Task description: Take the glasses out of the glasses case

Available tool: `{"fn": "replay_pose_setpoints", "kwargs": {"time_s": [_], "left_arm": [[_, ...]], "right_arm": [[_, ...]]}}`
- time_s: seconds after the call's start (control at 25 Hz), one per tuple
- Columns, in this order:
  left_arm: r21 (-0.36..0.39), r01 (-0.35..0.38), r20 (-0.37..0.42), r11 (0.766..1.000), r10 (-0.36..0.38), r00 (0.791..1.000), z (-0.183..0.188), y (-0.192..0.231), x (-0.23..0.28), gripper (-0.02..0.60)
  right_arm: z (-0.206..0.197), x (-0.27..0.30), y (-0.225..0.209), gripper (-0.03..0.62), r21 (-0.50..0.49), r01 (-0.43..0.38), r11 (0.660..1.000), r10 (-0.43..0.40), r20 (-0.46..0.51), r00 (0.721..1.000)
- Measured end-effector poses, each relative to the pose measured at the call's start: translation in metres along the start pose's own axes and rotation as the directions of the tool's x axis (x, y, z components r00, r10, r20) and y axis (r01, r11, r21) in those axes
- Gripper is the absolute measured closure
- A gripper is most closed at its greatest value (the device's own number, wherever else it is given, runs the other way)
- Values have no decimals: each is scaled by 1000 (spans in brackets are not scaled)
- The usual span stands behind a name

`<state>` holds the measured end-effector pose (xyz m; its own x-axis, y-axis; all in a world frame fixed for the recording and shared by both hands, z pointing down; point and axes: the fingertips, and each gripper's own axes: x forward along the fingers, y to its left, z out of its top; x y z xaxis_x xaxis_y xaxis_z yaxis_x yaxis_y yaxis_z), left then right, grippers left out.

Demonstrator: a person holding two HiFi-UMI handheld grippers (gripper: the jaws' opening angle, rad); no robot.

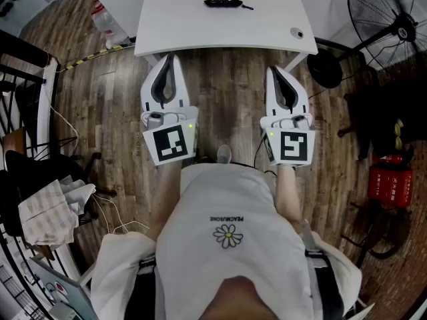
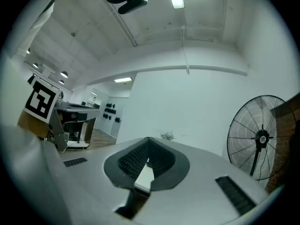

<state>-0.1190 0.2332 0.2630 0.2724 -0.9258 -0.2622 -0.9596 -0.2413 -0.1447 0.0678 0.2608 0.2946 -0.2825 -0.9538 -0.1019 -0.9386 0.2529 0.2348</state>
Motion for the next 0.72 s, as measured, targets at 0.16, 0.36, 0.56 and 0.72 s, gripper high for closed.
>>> {"fn": "replay_pose_setpoints", "kwargs": {"time_s": [0.16,0.36,0.56,0.72], "left_arm": [[-7,-2,5,1000,2,1000,-1,-2,2,566],[-9,5,-13,1000,-6,1000,-7,-4,4,566],[-22,-3,-16,1000,3,1000,-5,-7,4,566],[2,-1,-19,1000,1,1000,-7,-6,7,566]], "right_arm": [[-4,2,-2,586,10,-5,1000,5,-1,1000],[-12,4,2,586,4,-36,999,36,-19,999],[-15,1,-1,586,28,-46,999,47,-42,998],[-21,6,-3,586,56,-64,996,66,-36,997]]}}
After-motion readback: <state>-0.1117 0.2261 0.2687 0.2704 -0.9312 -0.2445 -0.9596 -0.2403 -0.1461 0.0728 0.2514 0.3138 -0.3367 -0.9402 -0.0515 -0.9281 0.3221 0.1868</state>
